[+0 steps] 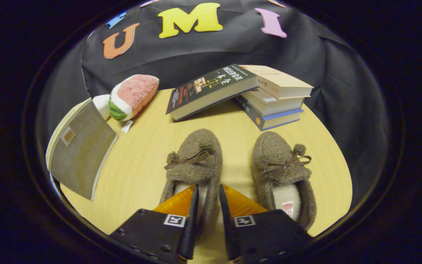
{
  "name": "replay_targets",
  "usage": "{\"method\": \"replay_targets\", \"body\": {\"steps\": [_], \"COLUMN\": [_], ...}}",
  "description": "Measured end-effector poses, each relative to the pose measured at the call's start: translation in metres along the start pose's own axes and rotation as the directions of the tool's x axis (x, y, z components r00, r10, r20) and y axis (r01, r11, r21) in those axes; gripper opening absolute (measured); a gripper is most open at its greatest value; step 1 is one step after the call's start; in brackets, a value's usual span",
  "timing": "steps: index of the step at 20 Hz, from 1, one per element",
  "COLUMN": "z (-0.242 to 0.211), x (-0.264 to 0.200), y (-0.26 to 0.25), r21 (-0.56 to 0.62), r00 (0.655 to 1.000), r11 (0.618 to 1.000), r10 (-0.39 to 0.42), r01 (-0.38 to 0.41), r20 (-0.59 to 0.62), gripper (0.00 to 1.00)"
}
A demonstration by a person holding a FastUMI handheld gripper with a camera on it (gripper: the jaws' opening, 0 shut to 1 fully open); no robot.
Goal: Open the storage box then place both shoes into the box .Put the left shoe in first, then the right shoe, with the right side of both shoes facing outward in a uniform manner.
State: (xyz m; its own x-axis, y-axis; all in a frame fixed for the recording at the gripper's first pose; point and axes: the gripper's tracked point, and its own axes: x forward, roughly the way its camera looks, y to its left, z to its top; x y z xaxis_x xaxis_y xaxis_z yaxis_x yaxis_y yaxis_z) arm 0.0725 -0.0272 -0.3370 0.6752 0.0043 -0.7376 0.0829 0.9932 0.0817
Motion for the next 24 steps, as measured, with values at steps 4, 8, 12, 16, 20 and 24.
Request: {"method": "replay_targets", "body": {"steps": [4,8,12,16,20,24], "z": [-0.007,-0.006,0.007,0.037,0.083,0.123], "x": [0.001,0.001,-0.017,-0.048,-0.091,-0.13], "y": [0.001,0.0,0.012,0.042,0.097,0.175], "r21": [0.059,0.116,0.272,0.312,0.361,0.364], "r00": [0.999,0.997,0.994,0.997,0.993,0.981], "r11": [0.998,0.993,0.962,0.949,0.925,0.913], "r10": [0.01,0.002,0.049,0.069,0.109,0.143], "r01": [-0.007,0.007,-0.02,-0.052,-0.118,-0.182], "r20": [-0.05,-0.083,-0.102,-0.045,0.045,0.131], "gripper": [0.24,0.0,0.0,0.0,0.0,0.0]}}
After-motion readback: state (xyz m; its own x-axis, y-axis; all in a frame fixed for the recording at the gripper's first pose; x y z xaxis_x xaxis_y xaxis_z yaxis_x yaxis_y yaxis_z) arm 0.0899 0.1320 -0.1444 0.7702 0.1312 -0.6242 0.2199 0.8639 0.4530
